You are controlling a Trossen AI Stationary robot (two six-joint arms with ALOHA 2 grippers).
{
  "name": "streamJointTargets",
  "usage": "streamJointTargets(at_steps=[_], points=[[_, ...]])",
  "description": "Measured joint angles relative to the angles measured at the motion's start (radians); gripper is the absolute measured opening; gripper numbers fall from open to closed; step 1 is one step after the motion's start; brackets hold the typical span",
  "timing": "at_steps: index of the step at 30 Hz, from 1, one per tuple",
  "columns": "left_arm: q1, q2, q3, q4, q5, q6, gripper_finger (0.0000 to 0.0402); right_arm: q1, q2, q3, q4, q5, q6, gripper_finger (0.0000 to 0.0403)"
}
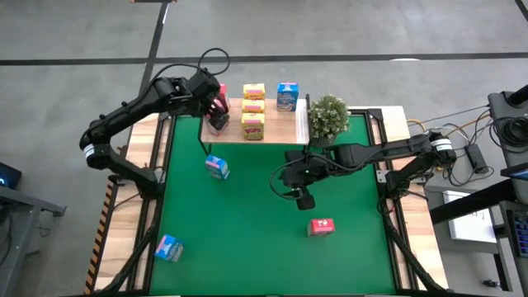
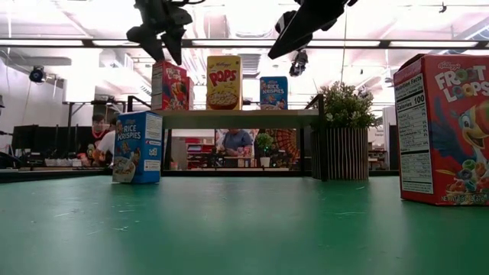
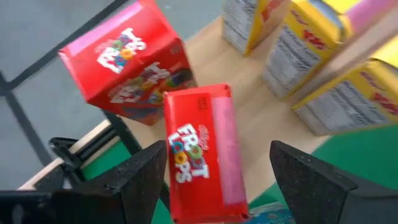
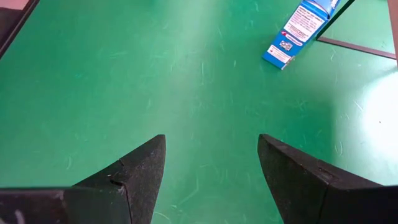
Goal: Stack cereal on shelf
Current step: Put the top red cereal box on the shelf aligned with the other red cereal box
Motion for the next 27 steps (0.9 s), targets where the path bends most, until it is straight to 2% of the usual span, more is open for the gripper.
streamJointTargets(at_steps=[11, 27], points=[[0.001, 0.006, 0.0, 0.001, -0.021, 0.013, 0.0228, 0.0, 0.0, -0.025, 0.006, 0.0, 0.012, 0.0244], [0.0, 0.008, -0.002, 0.004, -0.059, 0.013, 0.0225, 0.0, -0.001, -0.041, 0.012, 0.0, 0.044, 0.0244]])
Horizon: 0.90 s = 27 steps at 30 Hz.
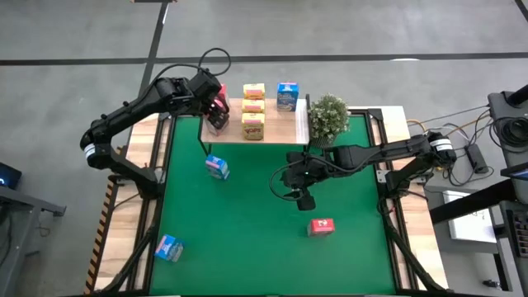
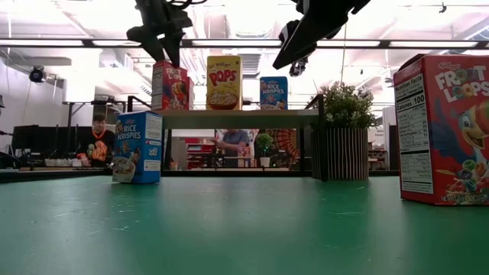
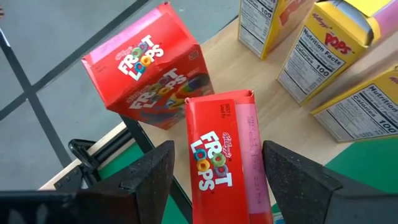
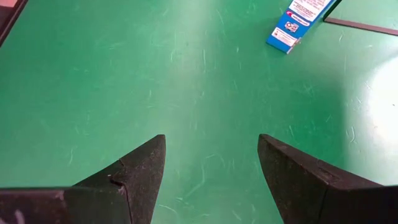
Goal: Stack cereal on shelf
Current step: Put the top red cereal box on the shelf aligned with the other red cereal box
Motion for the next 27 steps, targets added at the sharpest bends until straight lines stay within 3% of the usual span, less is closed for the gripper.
streamJointTargets(at_steps=[13, 23, 27], points=[[0.0, 0.001, -0.053, 0.026, 0.004, 0.047, 0.0212, 0.0, -0.008, 0.0, 0.004, 0.0, 0.02, 0.0244], [0.0, 0.0, -0.053, 0.023, 0.025, 0.28, 0.0177, 0.0, -0.016, 0.0, 0.017, 0.0, 0.021, 0.0244], [0.0, -0.007, -0.053, 0.028, 0.094, 0.421, 0.0175, 0.0, -0.016, 0.0, 0.016, 0.0, 0.027, 0.0244]])
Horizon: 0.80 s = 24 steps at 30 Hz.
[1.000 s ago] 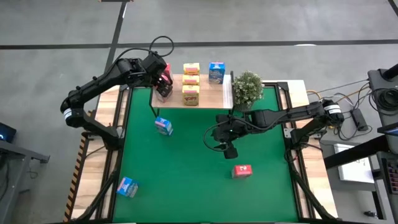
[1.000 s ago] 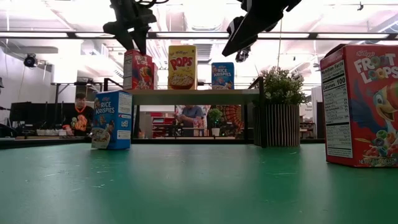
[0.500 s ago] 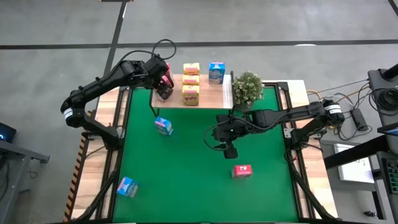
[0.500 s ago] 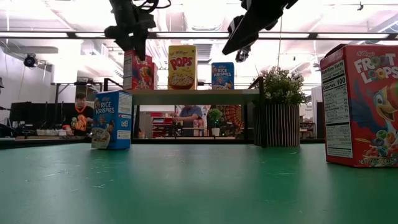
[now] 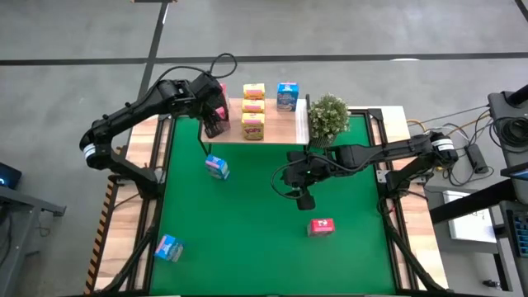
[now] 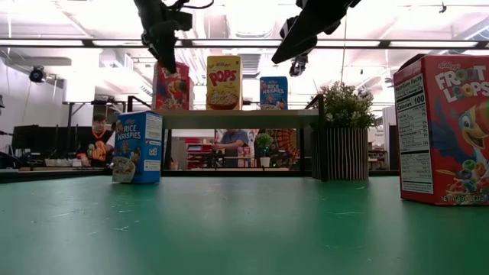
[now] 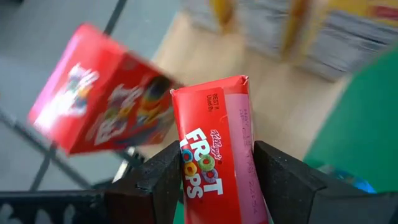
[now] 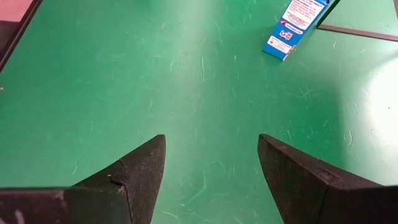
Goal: Stack cereal on shelf
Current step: Put the top red cereal box on the shelf aligned with the other red cereal box
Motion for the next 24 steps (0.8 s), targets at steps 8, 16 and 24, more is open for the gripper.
streamJointTargets(at_steps=[8, 16, 24], points=[[0.0, -0.013, 0.0, 0.018, 0.08, 0.312, 0.0175, 0.0, -0.001, 0.0, -0.001, 0.0, 0.001, 0.0244], [0.013, -0.014, 0.0, 0.068, 0.08, 0.473, 0.0175, 0.0, -0.001, 0.0, -0.002, 0.0, 0.008, 0.0244], [0.095, -0.028, 0.0, 0.066, 0.208, 0.523, 0.0175, 0.0, -0.002, 0.0, -0.001, 0.0, 0.021, 0.0244]])
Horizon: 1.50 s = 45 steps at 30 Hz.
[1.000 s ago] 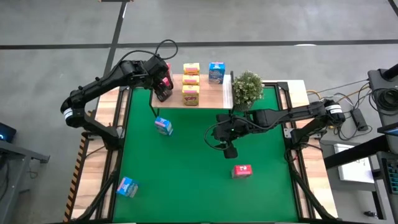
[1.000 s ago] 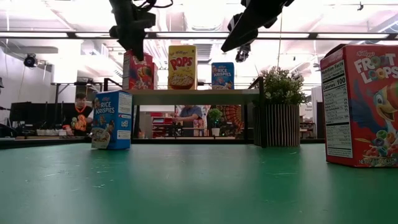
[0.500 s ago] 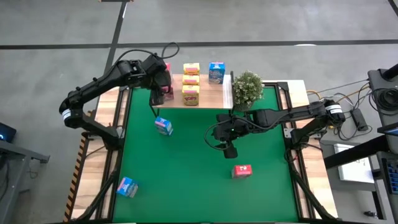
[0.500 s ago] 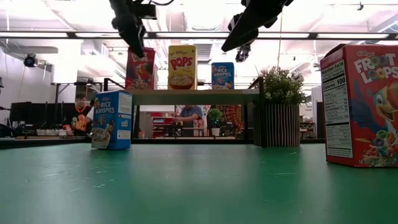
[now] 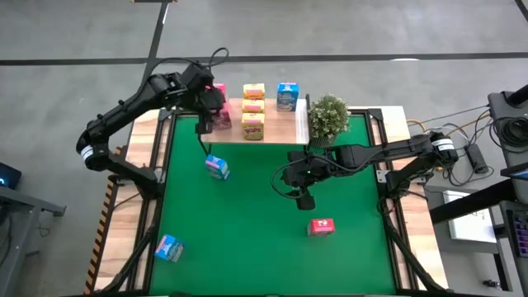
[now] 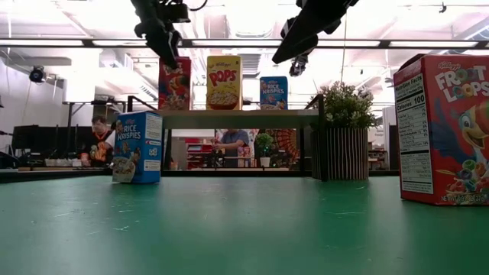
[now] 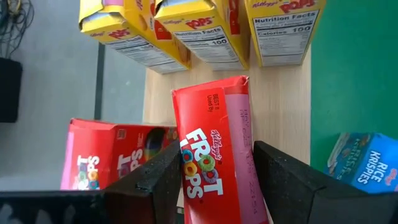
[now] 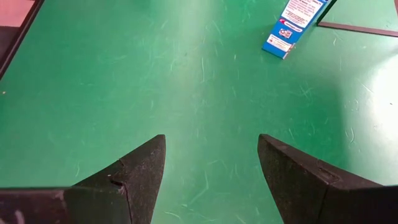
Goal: Stack cereal on shelf
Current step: Put the top red cereal box on the shelf aligned with the other red cereal box
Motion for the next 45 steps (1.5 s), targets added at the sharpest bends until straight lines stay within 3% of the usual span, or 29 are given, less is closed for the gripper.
streamJointTargets(at_steps=[13, 33, 45], points=[[0.066, -0.009, 0.0, -0.014, 0.054, 0.086, 0.0175, 0.0, 0.0, 0.0, 0.011, 0.0, 0.002, 0.0244], [0.081, -0.009, -0.019, -0.013, 0.045, 0.117, 0.0176, 0.0, 0.0, 0.0, 0.047, 0.0, 0.027, 0.0244], [0.081, -0.01, -0.042, -0.005, 0.014, 0.128, 0.0205, 0.0, 0.0, 0.0, 0.047, 0.0, 0.032, 0.0244]])
